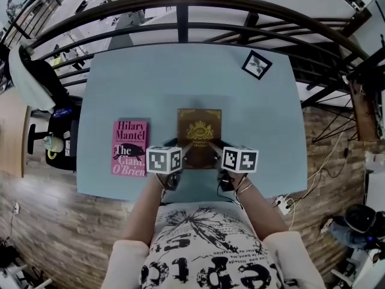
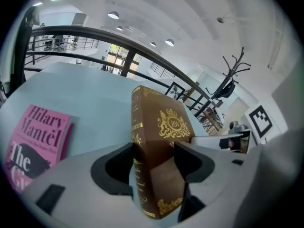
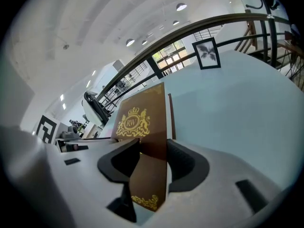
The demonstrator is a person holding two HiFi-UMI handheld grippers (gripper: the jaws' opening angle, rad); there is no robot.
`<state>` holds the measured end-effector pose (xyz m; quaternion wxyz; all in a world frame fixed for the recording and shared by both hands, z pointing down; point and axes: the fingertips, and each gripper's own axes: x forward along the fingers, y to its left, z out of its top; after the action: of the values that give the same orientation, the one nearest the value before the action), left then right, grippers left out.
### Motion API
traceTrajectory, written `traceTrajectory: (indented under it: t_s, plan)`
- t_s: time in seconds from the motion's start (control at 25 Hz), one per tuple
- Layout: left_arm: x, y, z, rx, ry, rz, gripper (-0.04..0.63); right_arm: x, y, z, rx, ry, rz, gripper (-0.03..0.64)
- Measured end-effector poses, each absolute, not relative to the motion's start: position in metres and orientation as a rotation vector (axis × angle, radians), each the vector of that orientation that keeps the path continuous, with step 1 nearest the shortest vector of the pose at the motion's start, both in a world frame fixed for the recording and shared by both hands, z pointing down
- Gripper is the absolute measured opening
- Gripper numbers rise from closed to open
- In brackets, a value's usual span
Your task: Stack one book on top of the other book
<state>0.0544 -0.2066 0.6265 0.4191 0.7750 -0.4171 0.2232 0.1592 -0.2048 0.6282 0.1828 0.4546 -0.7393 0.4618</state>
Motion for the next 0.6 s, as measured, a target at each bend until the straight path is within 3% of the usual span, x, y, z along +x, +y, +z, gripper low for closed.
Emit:
traceTrajectory:
  t_s: [0.6]
  plan:
    - [-0.158,-0.188,0.599,1.979,-1.044,0.592,0.265,-0.053,-0.186,0.602,1.257,-2.101,1.252,0.172]
